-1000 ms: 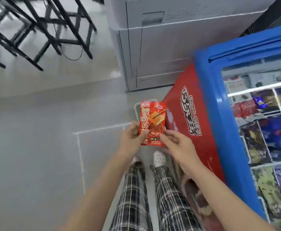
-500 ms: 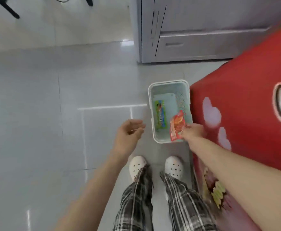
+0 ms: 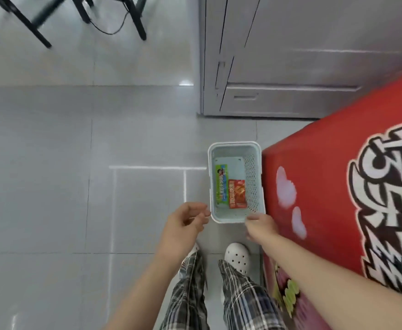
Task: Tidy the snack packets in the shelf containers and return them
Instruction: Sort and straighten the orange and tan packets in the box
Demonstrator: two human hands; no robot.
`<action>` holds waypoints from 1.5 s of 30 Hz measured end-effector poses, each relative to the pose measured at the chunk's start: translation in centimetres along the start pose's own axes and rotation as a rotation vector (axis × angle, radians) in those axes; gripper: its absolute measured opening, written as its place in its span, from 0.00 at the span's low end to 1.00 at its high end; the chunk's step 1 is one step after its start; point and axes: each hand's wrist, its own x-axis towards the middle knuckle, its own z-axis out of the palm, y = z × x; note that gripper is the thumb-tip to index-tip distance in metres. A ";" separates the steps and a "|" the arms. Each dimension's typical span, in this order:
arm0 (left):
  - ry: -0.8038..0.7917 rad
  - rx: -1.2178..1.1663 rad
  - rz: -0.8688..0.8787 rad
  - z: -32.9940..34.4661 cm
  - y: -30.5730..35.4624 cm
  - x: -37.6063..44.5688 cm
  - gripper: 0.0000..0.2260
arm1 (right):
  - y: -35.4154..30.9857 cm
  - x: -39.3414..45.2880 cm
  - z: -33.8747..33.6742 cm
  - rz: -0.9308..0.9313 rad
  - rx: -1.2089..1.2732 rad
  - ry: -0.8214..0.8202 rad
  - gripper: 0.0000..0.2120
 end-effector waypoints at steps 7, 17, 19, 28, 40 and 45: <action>0.221 -0.239 0.119 -7.4 7.6 -21.1 0.06 | -7.4 -24.7 -2.9 -0.529 -0.256 -0.292 0.05; 0.745 -0.630 0.224 -21.4 0.3 -44.8 0.05 | -16.1 -57.3 9.8 -1.267 -0.837 -0.634 0.08; 0.823 -0.604 0.205 -23.7 -2.1 -46.9 0.05 | -16.4 -60.5 12.9 -1.342 -0.927 -0.670 0.04; 1.042 -0.538 0.073 -38.5 -12.3 -50.8 0.09 | -15.3 -65.7 26.3 -1.319 -1.310 -0.725 0.06; 1.034 -0.325 0.100 -64.5 -14.0 -46.8 0.09 | -28.8 -71.8 49.5 -1.444 -1.493 -0.704 0.04; 1.091 -0.464 -0.039 -71.2 -18.4 -48.1 0.10 | -31.8 -79.0 63.6 -1.527 -1.570 -0.837 0.04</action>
